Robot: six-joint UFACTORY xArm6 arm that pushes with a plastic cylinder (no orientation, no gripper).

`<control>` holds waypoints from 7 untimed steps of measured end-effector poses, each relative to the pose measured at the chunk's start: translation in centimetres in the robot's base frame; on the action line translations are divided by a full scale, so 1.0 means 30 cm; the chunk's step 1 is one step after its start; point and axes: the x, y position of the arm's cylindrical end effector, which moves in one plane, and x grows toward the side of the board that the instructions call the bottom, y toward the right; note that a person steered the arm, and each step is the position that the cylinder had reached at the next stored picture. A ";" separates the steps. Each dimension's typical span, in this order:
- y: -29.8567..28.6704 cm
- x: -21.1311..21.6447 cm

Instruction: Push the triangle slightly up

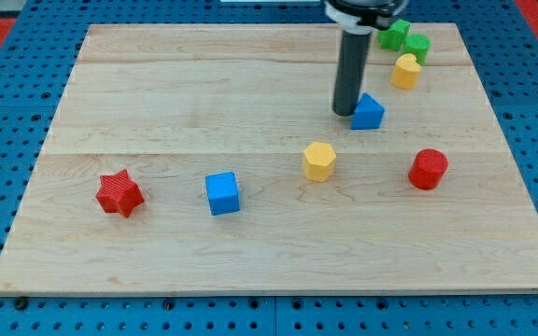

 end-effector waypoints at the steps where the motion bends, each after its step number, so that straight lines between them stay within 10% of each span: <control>1: 0.131 0.000; 7: 0.203 0.187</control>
